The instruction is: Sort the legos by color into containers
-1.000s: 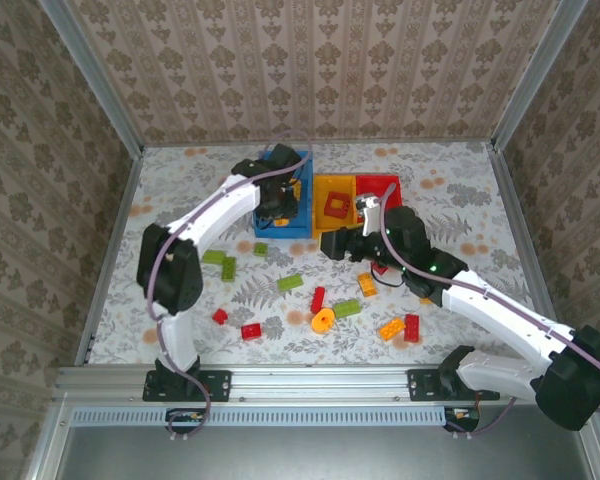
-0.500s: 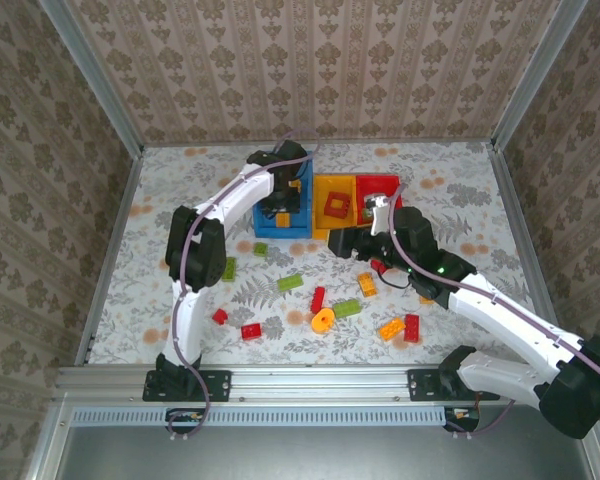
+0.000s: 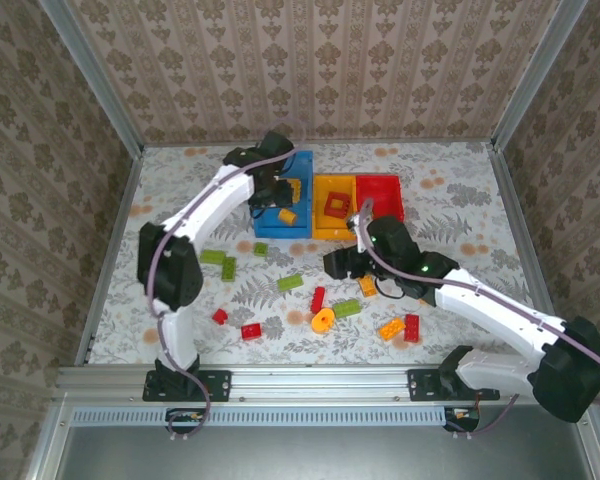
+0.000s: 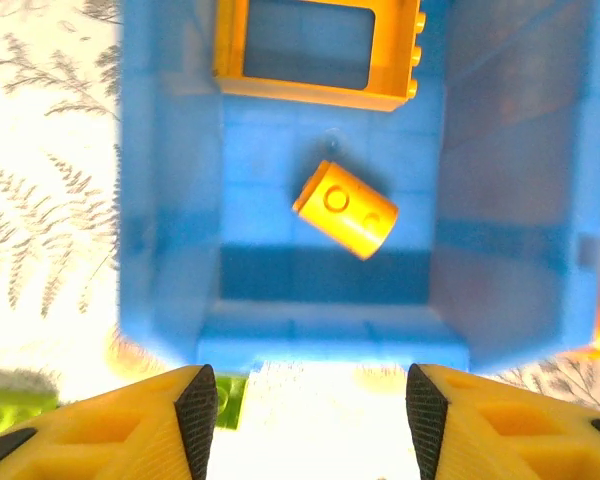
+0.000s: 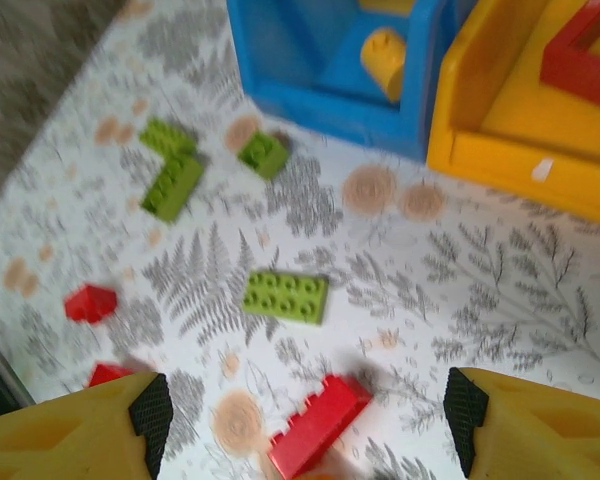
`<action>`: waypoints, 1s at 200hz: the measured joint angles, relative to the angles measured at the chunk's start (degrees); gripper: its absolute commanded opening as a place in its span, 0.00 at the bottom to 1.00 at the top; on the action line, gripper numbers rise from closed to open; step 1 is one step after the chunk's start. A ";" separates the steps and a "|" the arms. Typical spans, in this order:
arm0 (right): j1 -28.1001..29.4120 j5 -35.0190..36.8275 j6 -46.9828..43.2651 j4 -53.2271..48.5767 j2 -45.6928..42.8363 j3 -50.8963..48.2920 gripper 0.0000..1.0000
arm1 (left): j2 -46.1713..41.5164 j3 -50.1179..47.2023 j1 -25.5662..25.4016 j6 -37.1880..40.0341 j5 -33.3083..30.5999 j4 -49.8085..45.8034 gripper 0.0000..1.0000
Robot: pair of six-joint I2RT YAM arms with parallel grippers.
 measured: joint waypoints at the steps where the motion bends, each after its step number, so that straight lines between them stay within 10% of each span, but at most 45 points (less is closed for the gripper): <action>1: 0.13 0.00 -0.17 -0.15 0.13 0.02 0.74 | -0.81 -0.59 0.02 -0.17 0.11 0.09 0.56; 99: 14.80 -0.17 -13.62 2.05 32.00 21.68 0.77 | -49.83 -42.07 4.48 -13.94 -4.13 -0.63 0.57; 200: 15.91 0.90 -12.92 4.74 63.01 56.30 0.76 | -66.12 -44.06 8.09 -16.59 -9.14 -15.15 0.59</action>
